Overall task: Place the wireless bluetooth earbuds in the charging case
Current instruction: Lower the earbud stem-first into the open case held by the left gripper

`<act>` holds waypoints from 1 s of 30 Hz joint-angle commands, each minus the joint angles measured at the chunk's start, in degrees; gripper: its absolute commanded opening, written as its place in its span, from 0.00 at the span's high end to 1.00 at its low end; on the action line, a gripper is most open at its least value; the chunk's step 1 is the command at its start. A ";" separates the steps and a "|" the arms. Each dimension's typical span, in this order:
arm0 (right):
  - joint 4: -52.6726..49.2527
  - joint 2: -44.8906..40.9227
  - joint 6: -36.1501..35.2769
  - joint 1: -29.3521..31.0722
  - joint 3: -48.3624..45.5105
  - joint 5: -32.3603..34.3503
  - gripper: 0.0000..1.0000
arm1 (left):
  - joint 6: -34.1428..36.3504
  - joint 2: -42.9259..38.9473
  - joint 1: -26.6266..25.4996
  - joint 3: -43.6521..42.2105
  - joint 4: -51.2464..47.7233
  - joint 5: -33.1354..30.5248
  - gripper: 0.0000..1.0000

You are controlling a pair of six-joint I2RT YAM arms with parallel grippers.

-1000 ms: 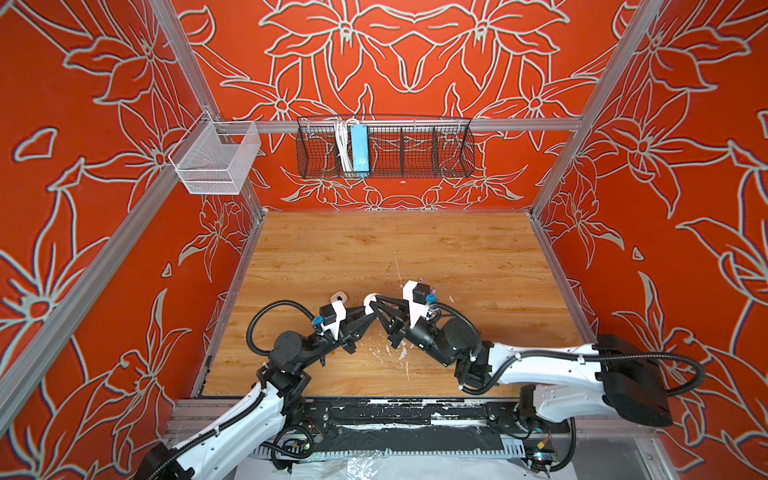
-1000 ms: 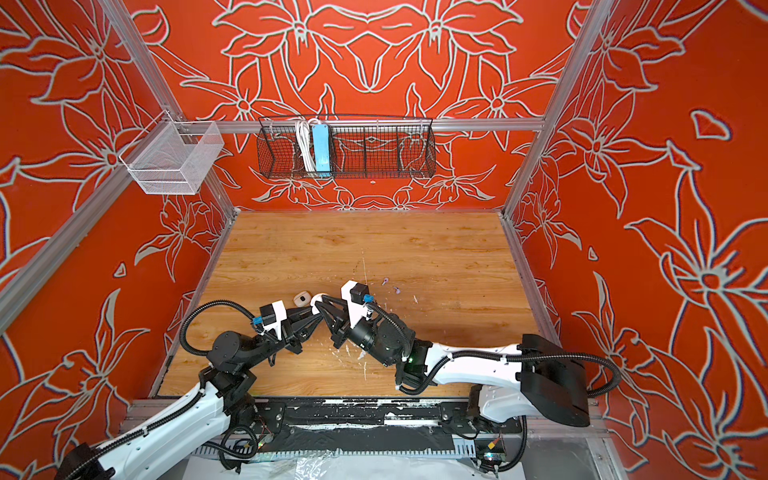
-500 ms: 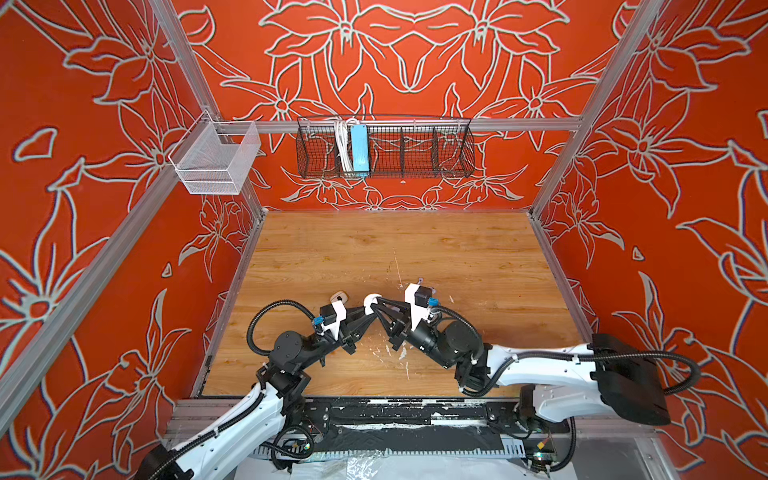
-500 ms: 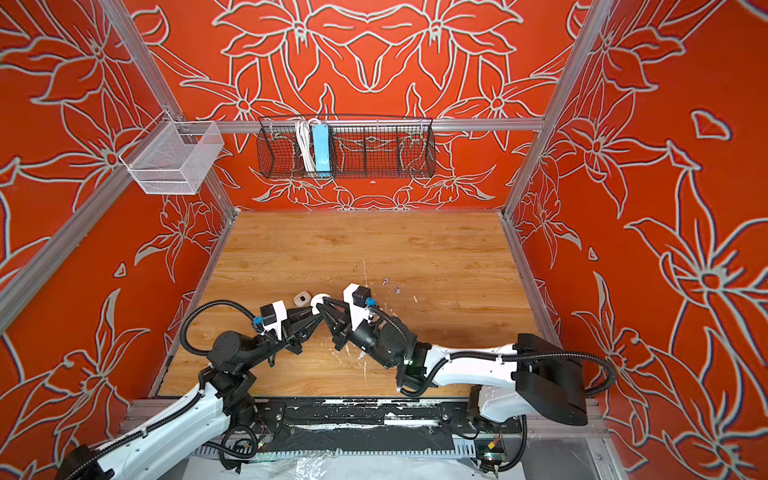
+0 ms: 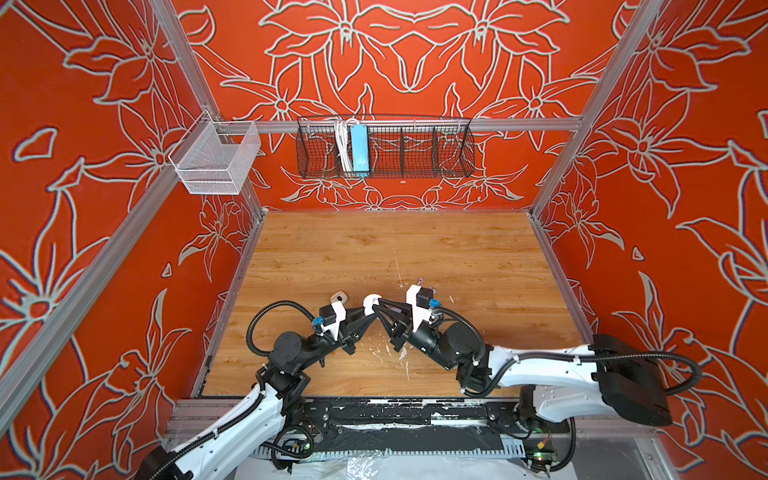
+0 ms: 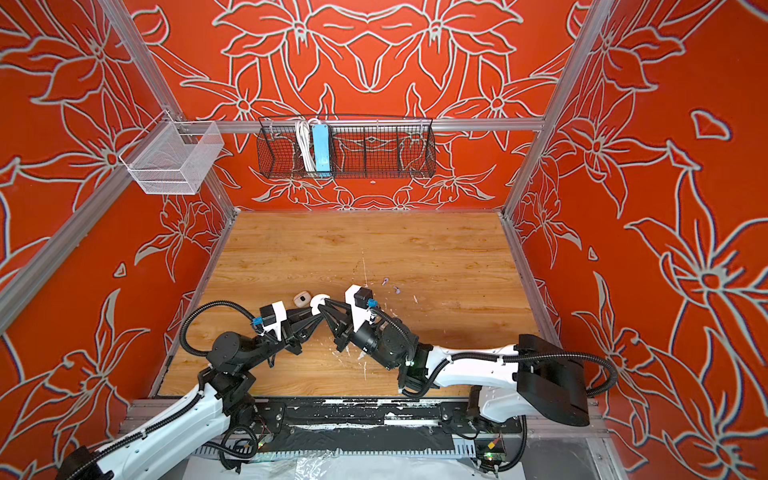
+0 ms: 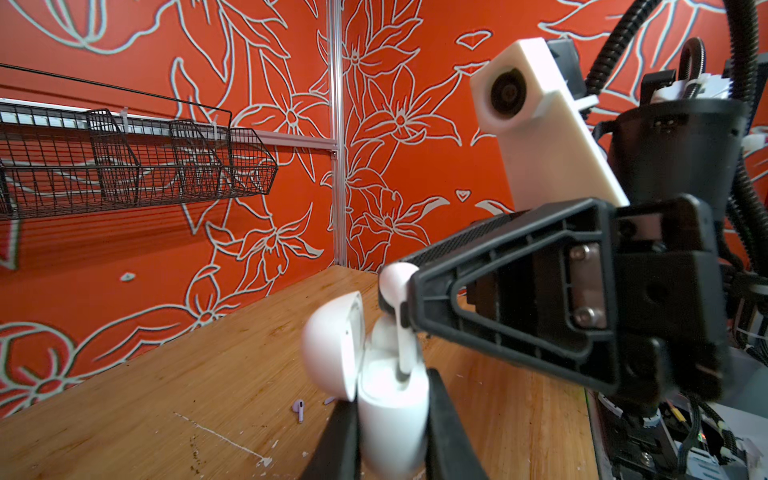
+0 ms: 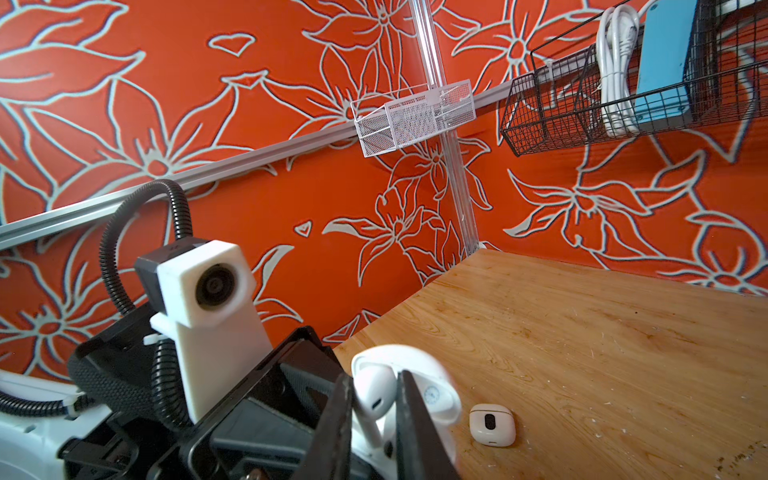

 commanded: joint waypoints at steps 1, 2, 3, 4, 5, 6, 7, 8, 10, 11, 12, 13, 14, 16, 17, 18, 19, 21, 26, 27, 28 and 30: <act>-3.50 -0.11 0.08 0.32 -0.07 0.95 0.83 | 0.55 -0.62 -0.29 -0.11 5.11 2.28 1.00; -3.35 0.04 0.16 0.24 -0.21 1.12 0.83 | 0.55 -0.66 -0.28 -0.15 5.33 2.72 1.00; -3.02 0.14 0.25 0.26 -0.44 1.38 0.83 | 0.55 -0.67 -0.28 -0.11 5.49 3.02 1.00; -2.78 0.15 0.25 0.33 -0.58 1.56 0.83 | 0.63 -0.75 -0.28 -0.23 5.72 3.26 1.00; -2.75 0.11 0.25 0.31 -0.63 1.65 0.83 | 0.63 -0.76 -0.28 -0.49 6.33 3.39 1.00; -2.87 -0.02 0.33 0.26 -0.73 1.66 0.83 | 0.55 -0.68 -0.29 -0.74 7.06 3.49 1.00; -3.02 -0.19 0.38 0.24 -0.80 1.66 0.81 | 0.55 -0.66 -0.28 -0.88 7.55 3.57 1.00; -2.98 -0.29 0.58 0.30 -1.07 1.72 0.78 | 0.55 -0.66 -0.28 -0.82 7.62 3.66 1.00; -2.42 -0.29 0.64 0.26 -1.47 1.94 0.67 | 0.61 -0.82 -0.28 -0.72 7.19 3.58 1.00; -2.45 -0.45 0.54 0.23 -1.69 2.16 0.64 | 0.68 -0.82 -0.28 -0.72 7.07 3.58 1.00; -2.86 -0.69 0.37 0.30 -1.67 2.41 0.63 | 0.66 -0.80 -0.29 -0.72 7.13 3.58 1.00; -3.42 -1.18 0.13 0.33 -1.65 2.82 0.63 | 0.64 -0.64 -0.33 -0.72 7.15 3.58 1.00; -3.99 -1.78 -0.15 0.32 -1.80 3.15 0.62 | 0.68 -0.59 -0.28 -0.73 7.15 3.61 1.00; -4.08 -2.99 -0.44 0.34 -2.49 3.77 0.61 | 0.85 -0.57 -0.28 -0.64 6.74 3.20 1.00; -4.07 -3.85 -0.62 0.34 -2.88 4.02 0.59 | 1.06 -0.71 -0.28 -0.64 6.17 2.77 1.00; -4.43 -4.46 -0.84 0.27 -2.98 4.03 0.57 | 1.16 -0.91 -0.28 -0.64 5.81 2.33 1.00; -5.23 -5.33 -1.13 0.31 -2.98 3.74 0.56 | 1.25 -0.93 -0.28 -0.64 5.51 1.85 1.00; -7.46 -7.07 -1.83 0.30 -2.72 2.95 0.52 | 1.33 -0.76 -0.28 -0.59 5.37 1.64 1.00; -12.75 -12.22 -1.62 0.28 -2.21 0.93 0.35 | 2.47 -0.98 -0.28 -0.02 2.40 -0.12 1.00; -14.87 -12.93 -1.59 0.29 -1.28 -0.24 0.33 | 2.56 -0.73 -0.28 -0.10 2.48 -0.44 1.00; -18.04 -13.63 -1.61 0.31 0.21 -1.31 0.32 | 2.56 -0.37 -0.28 -0.11 2.73 -0.45 1.00; -25.28 -14.07 -0.97 0.25 3.97 -0.42 0.38 | 2.74 0.11 -0.28 0.04 2.95 0.23 1.00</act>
